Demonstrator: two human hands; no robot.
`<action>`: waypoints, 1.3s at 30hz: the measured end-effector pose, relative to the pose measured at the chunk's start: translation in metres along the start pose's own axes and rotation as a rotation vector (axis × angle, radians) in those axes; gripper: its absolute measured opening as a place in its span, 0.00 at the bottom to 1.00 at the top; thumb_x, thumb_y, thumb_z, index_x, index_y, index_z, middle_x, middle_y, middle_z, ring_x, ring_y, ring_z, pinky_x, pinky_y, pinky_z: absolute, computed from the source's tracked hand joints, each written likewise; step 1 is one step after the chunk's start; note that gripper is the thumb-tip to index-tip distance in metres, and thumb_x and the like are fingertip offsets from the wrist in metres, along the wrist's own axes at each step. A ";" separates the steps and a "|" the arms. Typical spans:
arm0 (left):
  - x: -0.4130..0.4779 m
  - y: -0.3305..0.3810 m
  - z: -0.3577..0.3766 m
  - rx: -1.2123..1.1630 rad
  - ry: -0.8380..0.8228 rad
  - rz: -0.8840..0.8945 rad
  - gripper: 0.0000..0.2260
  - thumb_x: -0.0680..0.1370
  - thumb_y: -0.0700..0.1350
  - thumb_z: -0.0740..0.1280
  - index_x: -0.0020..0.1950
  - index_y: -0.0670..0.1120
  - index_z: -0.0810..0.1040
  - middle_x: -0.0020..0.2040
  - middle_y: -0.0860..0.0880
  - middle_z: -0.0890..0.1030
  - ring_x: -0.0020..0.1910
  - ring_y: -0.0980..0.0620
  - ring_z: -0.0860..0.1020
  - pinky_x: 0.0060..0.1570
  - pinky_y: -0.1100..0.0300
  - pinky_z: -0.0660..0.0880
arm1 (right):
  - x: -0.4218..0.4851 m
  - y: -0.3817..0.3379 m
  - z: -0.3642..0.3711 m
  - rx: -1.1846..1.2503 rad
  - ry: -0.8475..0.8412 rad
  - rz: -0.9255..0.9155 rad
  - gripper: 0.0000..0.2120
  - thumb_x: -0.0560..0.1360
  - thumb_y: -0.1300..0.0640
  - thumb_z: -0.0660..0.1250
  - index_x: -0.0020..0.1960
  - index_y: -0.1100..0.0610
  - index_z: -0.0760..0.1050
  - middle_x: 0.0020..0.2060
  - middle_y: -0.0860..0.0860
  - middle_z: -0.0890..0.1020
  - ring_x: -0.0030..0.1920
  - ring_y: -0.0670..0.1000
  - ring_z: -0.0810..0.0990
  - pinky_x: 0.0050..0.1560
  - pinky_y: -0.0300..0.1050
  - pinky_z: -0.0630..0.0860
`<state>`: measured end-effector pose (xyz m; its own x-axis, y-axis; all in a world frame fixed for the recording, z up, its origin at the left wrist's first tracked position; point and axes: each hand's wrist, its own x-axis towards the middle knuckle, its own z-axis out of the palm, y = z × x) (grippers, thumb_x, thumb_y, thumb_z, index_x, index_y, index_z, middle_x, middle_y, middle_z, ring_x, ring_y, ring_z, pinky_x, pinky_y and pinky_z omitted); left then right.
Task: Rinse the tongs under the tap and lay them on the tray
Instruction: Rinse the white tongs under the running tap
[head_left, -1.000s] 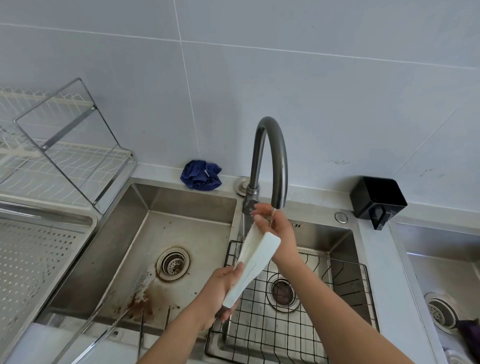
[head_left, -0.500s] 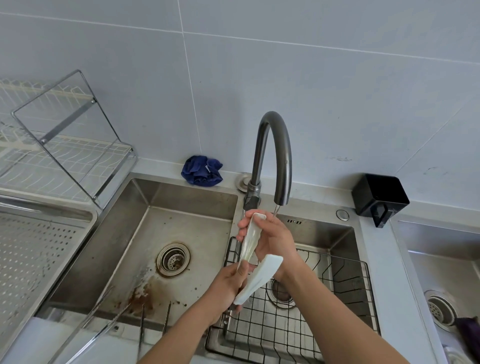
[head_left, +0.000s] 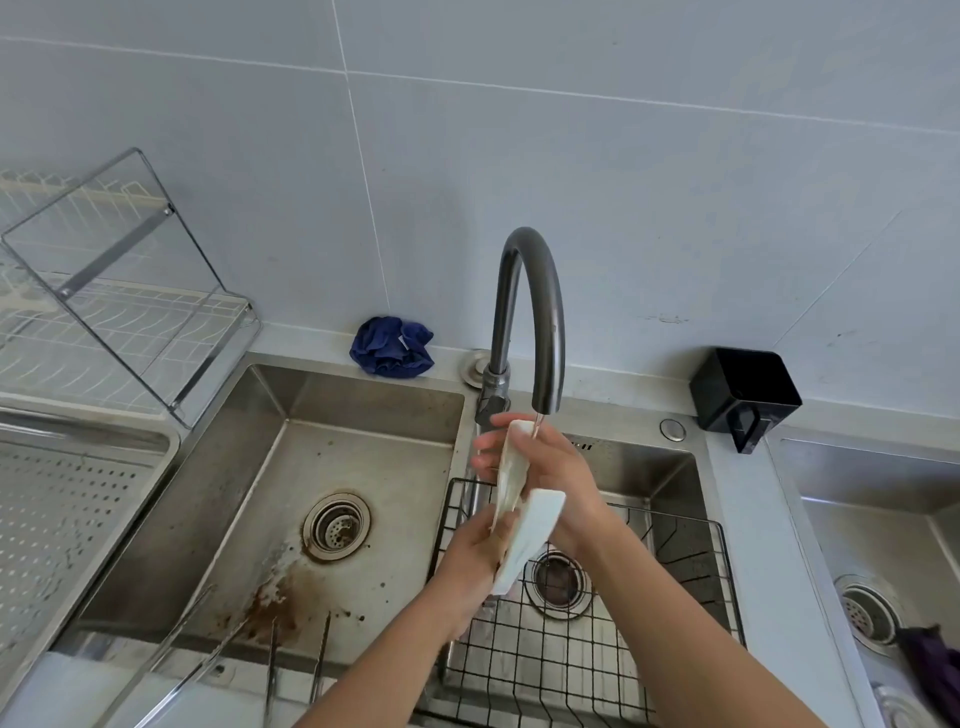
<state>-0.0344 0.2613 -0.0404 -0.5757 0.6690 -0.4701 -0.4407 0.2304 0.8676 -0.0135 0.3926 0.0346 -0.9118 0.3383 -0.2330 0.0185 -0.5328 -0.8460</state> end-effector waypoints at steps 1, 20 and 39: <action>0.003 0.003 0.001 -0.012 0.011 0.004 0.08 0.83 0.52 0.65 0.58 0.54 0.81 0.41 0.49 0.84 0.37 0.53 0.81 0.34 0.60 0.76 | 0.000 -0.001 -0.006 -0.069 0.020 0.007 0.11 0.82 0.65 0.61 0.63 0.66 0.74 0.53 0.66 0.83 0.51 0.65 0.82 0.61 0.62 0.76; 0.024 0.049 0.018 0.137 0.440 0.211 0.08 0.84 0.45 0.60 0.53 0.50 0.79 0.44 0.46 0.82 0.42 0.44 0.83 0.37 0.44 0.83 | -0.024 0.025 -0.026 -0.049 0.104 0.042 0.38 0.73 0.26 0.58 0.73 0.50 0.72 0.66 0.53 0.83 0.67 0.53 0.81 0.67 0.56 0.74; -0.007 0.050 -0.026 -0.478 -0.029 0.243 0.20 0.77 0.45 0.73 0.69 0.53 0.78 0.63 0.38 0.82 0.55 0.42 0.81 0.50 0.48 0.77 | 0.033 0.010 -0.007 -0.194 0.047 0.252 0.14 0.85 0.52 0.59 0.69 0.55 0.69 0.51 0.57 0.88 0.40 0.55 0.86 0.38 0.51 0.83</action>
<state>-0.0697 0.2498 0.0021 -0.6842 0.6835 -0.2543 -0.5651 -0.2765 0.7773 -0.0402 0.4035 0.0152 -0.8488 0.2520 -0.4649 0.3235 -0.4479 -0.8335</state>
